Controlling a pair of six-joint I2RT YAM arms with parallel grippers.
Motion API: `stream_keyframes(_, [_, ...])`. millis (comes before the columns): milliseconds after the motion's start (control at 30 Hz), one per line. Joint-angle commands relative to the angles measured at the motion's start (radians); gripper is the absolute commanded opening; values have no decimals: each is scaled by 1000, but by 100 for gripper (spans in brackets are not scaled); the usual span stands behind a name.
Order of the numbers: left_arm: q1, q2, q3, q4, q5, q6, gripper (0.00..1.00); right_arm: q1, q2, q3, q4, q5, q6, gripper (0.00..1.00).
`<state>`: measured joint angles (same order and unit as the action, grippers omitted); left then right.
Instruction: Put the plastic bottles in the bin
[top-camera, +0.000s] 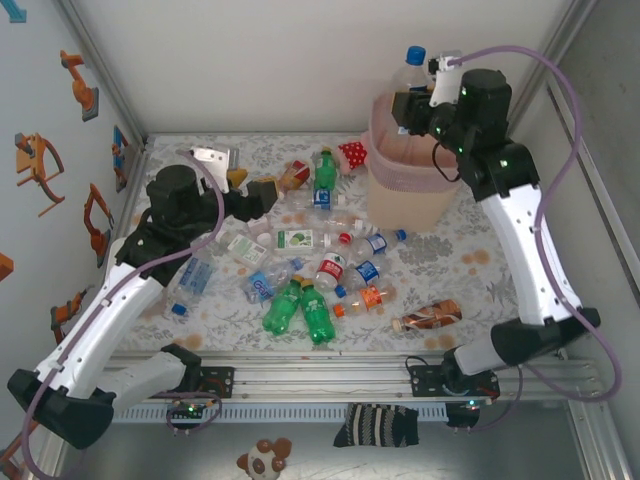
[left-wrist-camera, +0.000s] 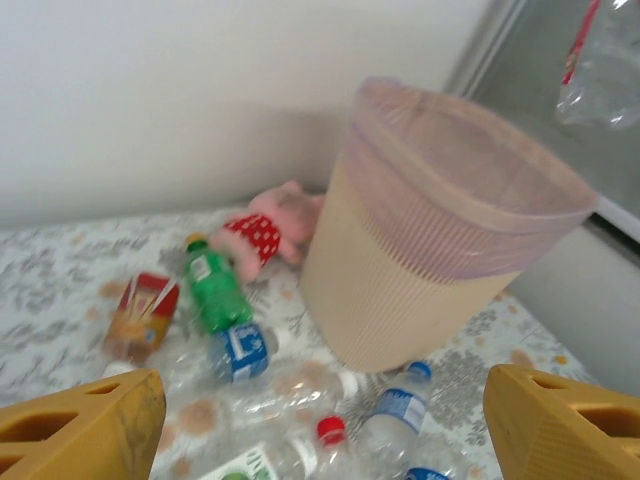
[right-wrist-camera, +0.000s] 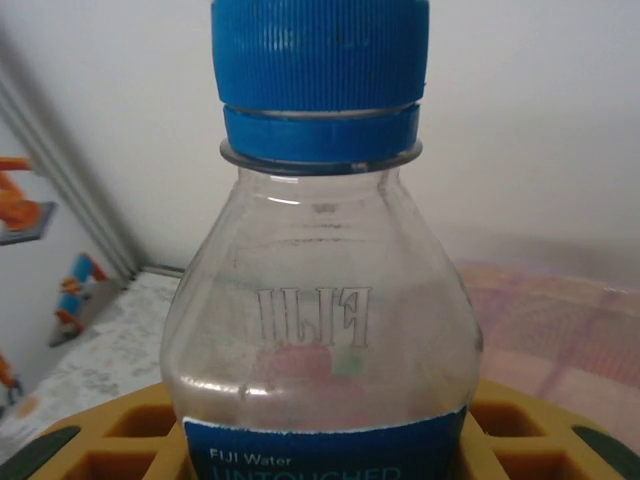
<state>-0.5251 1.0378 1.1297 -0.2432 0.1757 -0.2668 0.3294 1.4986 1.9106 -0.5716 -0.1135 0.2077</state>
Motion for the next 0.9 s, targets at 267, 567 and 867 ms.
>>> stream_keyframes(267, [32,35,34,-154,-25,-68,86,-91,377,332,-301,-10,25,31])
stream_keyframes(567, [49,62,29,-206,-41,-72,86,-104,591,420,-366,-54,15,31])
stream_keyframes(867, [63,70,-9,-227,-42,-68,87,-105,759,467,-466,-79,1,34])
